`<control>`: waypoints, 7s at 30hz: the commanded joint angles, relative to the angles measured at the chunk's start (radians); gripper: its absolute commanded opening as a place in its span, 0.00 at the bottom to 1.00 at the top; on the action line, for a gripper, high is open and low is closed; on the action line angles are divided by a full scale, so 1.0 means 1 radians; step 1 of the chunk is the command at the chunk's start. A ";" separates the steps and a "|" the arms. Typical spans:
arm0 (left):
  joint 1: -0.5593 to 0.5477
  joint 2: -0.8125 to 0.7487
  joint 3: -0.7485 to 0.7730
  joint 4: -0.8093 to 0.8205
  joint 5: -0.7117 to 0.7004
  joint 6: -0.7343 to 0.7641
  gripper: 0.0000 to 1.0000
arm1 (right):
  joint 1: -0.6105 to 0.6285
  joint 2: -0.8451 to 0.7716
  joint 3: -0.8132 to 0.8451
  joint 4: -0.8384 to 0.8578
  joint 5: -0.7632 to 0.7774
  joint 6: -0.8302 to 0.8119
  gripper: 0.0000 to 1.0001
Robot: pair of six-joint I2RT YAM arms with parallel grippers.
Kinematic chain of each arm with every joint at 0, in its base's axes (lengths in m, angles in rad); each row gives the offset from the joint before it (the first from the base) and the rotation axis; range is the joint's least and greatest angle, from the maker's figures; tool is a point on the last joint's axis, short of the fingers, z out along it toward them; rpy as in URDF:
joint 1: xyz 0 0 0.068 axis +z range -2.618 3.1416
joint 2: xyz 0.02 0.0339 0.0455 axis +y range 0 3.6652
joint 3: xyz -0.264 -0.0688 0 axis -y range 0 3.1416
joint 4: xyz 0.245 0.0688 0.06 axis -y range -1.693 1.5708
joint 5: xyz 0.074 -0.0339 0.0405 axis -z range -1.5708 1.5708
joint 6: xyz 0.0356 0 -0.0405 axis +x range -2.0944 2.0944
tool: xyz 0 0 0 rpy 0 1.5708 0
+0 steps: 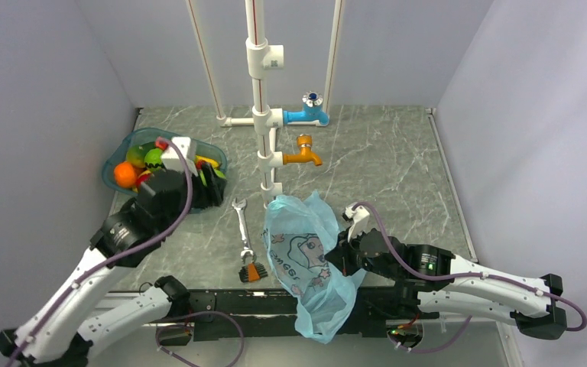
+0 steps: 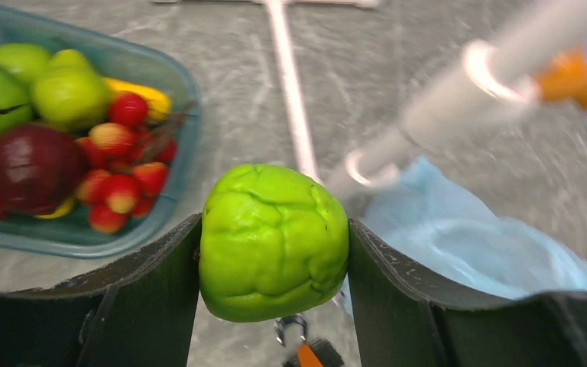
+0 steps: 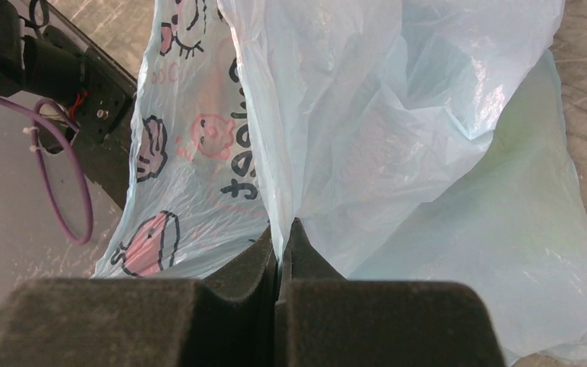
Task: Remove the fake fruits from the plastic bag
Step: Place the fake fruit in the bin, then take out the fake fruit from the plastic bag.
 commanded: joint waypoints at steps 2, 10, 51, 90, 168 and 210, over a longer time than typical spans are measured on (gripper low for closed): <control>0.394 0.103 -0.024 0.141 0.310 0.103 0.00 | 0.004 0.003 0.004 0.021 0.026 -0.024 0.00; 0.731 0.436 0.051 0.377 0.447 0.089 0.00 | 0.003 -0.013 -0.015 0.026 0.019 -0.013 0.00; 0.946 1.090 0.463 0.322 0.397 0.185 0.57 | 0.003 0.079 0.048 0.037 -0.001 -0.001 0.00; 0.638 0.482 0.086 0.347 0.273 0.159 0.82 | 0.003 0.023 0.105 -0.020 0.033 -0.034 0.00; -0.634 0.082 -0.609 0.741 0.073 -0.328 0.70 | 0.004 0.206 0.274 0.179 -0.201 -0.148 0.00; -0.509 0.729 -0.443 0.860 -0.039 -0.651 0.50 | 0.003 -0.040 0.099 -0.100 -0.082 0.079 0.00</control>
